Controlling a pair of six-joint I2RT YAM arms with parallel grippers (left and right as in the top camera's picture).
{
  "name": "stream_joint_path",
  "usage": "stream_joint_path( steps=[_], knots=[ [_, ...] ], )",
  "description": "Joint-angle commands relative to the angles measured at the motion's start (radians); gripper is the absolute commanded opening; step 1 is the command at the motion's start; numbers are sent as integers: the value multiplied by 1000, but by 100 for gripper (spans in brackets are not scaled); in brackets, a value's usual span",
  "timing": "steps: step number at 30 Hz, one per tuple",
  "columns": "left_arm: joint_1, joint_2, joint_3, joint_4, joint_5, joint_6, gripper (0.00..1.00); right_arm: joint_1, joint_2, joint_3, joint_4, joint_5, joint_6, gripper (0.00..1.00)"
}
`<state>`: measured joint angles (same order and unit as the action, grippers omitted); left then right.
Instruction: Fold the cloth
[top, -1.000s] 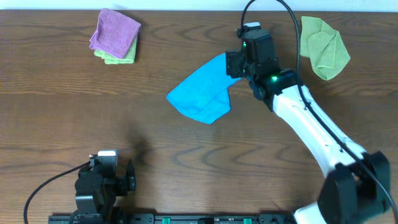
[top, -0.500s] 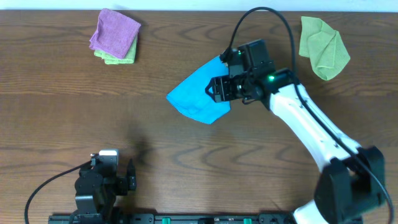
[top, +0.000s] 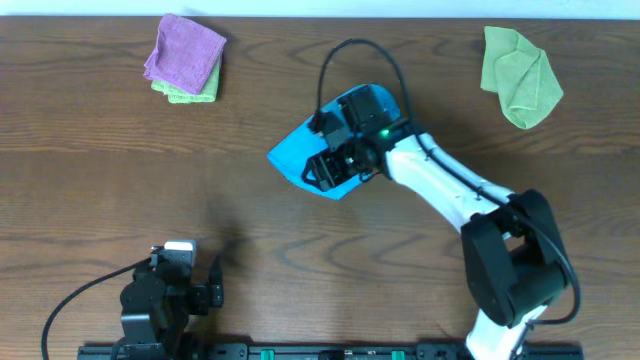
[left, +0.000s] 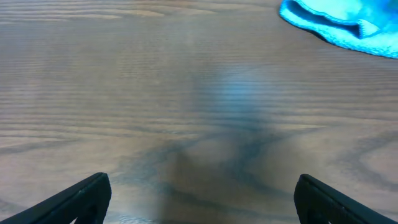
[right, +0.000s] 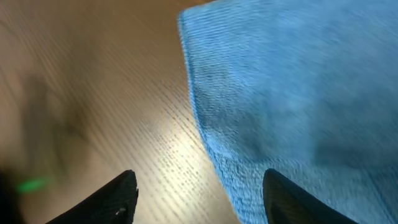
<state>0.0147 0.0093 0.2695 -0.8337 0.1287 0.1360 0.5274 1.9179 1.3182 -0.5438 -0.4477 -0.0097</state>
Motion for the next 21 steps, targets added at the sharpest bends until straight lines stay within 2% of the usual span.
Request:
stream_joint_path(
  steps=[1, 7, 21],
  knots=[
    [-4, -6, -8, 1, 29, 14, 95, 54, -6, 8, 14, 171, -125, 63],
    [-4, -6, -8, 1, 29, 14, 95, 109, 1, 8, 61, 333, -169, 62],
    [-4, -6, -8, 1, 29, 14, 95, 128, 75, 8, 100, 339, -179, 58]
  ],
)
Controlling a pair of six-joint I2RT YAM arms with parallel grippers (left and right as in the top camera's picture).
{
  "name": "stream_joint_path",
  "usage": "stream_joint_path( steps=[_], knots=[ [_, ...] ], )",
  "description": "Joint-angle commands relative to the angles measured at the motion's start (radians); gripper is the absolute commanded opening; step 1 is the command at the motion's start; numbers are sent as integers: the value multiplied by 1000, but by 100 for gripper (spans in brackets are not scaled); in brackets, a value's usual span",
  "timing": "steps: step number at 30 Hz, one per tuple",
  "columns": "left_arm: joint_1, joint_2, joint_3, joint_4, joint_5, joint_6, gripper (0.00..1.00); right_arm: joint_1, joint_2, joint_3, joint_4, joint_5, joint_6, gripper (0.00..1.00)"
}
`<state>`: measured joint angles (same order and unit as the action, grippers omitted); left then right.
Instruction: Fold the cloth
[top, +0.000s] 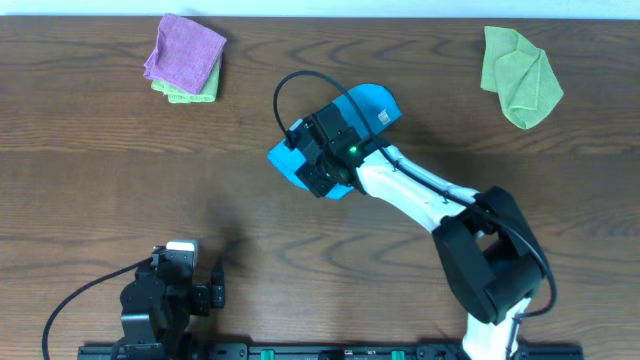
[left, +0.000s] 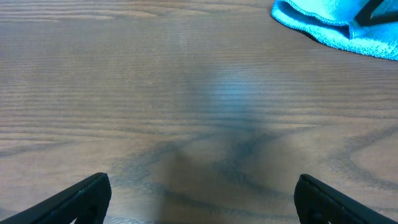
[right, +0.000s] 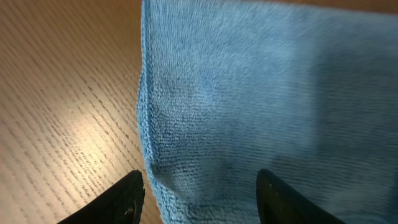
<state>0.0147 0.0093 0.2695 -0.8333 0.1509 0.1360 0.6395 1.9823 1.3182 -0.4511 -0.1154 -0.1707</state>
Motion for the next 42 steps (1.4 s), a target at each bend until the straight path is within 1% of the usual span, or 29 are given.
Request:
stream_joint_path(
  steps=[1, 5, 9, 17, 20, 21, 22, 23, 25, 27, 35, 37, 38, 39, 42],
  knots=[
    [-4, -6, -8, 0, 7, 14, 95, 20, 14, 8, 11, 7, -18, 58],
    [-4, -6, -8, 0, 7, 14, 95, 27, 27, 8, 22, 8, -18, 57],
    [-4, -6, -8, 0, 7, 14, 95, 29, 34, 8, 41, 14, -18, 52],
    [-4, -6, -8, 0, 7, 14, 95, 32, 69, 8, 50, 14, -18, 52],
    [-4, -6, -8, 0, 7, 14, 95, 34, 76, 8, 56, 14, -18, 49],
    [-4, -6, -8, 0, 7, 14, 95, 34, 76, 8, 61, 14, -18, 46],
    [-4, -6, -8, 0, 7, 14, 95, 35, 76, 8, 71, 14, -18, 40],
    [-4, -6, -8, 0, 7, 14, 95, 35, 76, 8, 79, 14, -18, 33],
    [-4, -6, -8, 0, 7, 14, 95, 34, 76, 8, 94, 15, -18, 14],
    [-4, -6, -8, 0, 7, 14, 95, 35, 76, 11, 95, 16, -18, 1],
    [-4, -6, -8, 0, 7, 14, 95, 46, 28, 72, -14, 40, -18, 2],
    [-4, -6, -8, 0, 7, 14, 95, 50, 7, 75, -18, 40, -18, 17],
    [-4, -6, -8, 0, 7, 14, 95, 52, 2, 75, -20, 41, -18, 22],
    [-4, -6, -8, 0, 7, 14, 95, 55, -5, 75, -24, 40, -18, 23],
    [-4, -6, -8, 0, 7, 14, 95, 56, -6, 75, -37, 40, -18, 21]
  ],
)
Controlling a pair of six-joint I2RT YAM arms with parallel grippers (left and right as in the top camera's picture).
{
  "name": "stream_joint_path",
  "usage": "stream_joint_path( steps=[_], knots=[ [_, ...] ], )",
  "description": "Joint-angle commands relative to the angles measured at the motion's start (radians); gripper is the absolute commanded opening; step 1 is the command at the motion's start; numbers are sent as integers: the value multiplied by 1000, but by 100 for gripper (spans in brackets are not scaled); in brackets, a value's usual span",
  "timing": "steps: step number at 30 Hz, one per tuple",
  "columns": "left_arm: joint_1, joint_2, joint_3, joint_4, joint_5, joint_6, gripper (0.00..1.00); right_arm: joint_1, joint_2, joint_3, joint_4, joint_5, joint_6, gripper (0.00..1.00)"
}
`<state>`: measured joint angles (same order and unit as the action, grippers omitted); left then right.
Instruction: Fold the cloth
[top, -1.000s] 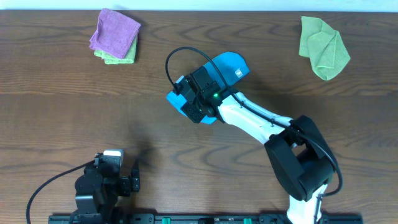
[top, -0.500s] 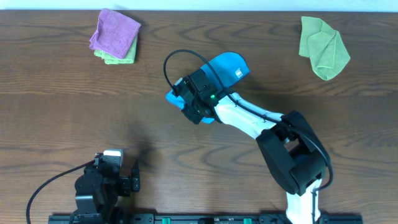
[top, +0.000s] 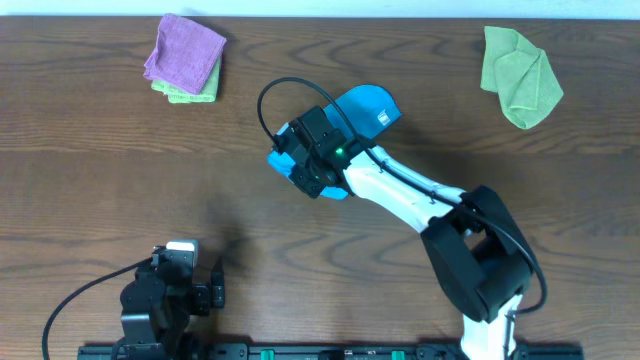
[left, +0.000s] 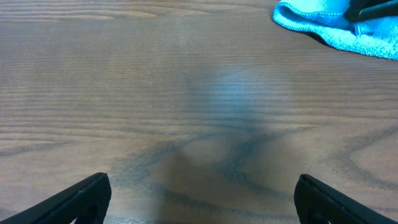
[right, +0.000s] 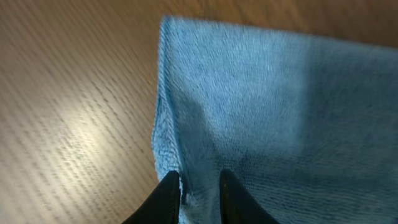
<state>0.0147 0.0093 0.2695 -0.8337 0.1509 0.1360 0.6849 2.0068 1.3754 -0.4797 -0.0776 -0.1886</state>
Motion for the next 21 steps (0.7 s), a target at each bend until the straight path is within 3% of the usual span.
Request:
stream_joint_path(
  steps=[1, 14, 21],
  knots=[
    [-4, -6, -8, 1, 7, 14, 95, 10, -30, 18, -13, 3, 0, 21],
    [-4, -6, -8, 1, 7, 14, 95, 10, -29, 18, -28, -2, 0, 32],
    [-4, -6, -8, 1, 7, 14, 95, 10, -8, 18, -18, -2, 0, 33]
  ],
)
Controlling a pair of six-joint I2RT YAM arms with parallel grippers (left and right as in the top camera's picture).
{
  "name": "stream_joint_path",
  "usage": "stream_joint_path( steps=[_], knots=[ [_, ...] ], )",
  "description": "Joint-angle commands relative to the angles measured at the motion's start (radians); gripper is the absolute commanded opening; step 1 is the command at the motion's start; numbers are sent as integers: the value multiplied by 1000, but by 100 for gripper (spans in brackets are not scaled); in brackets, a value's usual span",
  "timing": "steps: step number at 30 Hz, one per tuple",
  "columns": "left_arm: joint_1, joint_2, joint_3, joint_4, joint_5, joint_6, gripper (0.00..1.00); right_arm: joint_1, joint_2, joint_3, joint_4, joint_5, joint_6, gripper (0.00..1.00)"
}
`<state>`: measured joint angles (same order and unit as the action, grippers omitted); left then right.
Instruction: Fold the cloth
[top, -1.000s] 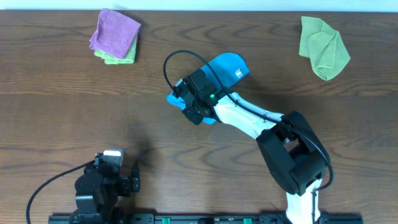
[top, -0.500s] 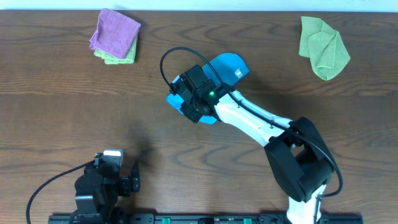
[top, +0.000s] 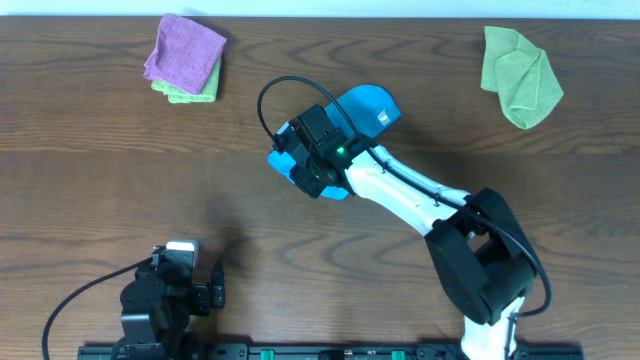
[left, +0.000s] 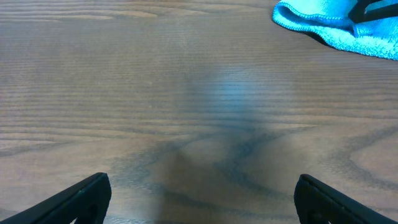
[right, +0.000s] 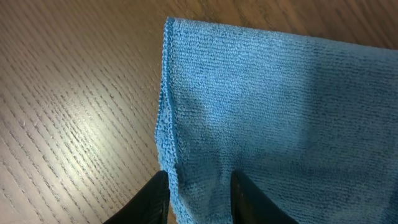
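The blue cloth (top: 366, 104) lies folded at the table's middle back, a white label near its far right corner. My right gripper (top: 303, 172) sits low on its left corner. In the right wrist view the fingers (right: 158, 193) stand partly apart, open, astride the cloth's (right: 280, 93) left edge, and the terry bunches slightly between them. My left gripper (left: 202, 202) rests open at the table's front left, nothing between its fingers. From there the cloth (left: 323, 28) shows far off at upper right.
A folded purple cloth on a green one (top: 185, 55) lies at the back left. A crumpled green cloth (top: 520, 75) lies at the back right. The brown wooden table (top: 100, 180) spreads between them. The right arm reaches diagonally from the front right.
The right gripper's fingers stand wider apart on the cloth's left edge than they did. The cloth and both arms show no other change.
The right gripper hovered wide open over the cloth's left part. Then it was further left, its fingers astride the left edge. Later the fingers had drawn close together on that edge, and now they stand wider. The left arm stayed parked throughout.
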<state>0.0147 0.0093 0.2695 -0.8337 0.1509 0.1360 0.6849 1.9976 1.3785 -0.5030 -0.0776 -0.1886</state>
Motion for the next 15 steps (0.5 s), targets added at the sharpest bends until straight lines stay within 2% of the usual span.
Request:
stream_joint_path(
  steps=[1, 15],
  knots=[
    [-4, -6, -8, 1, 7, 14, 95, 10, 7, 14, 9, -2, 0, 33],
    [-4, -6, -8, 0, 6, 14, 95, 10, 56, 14, 17, -2, 0, 31]
  ],
)
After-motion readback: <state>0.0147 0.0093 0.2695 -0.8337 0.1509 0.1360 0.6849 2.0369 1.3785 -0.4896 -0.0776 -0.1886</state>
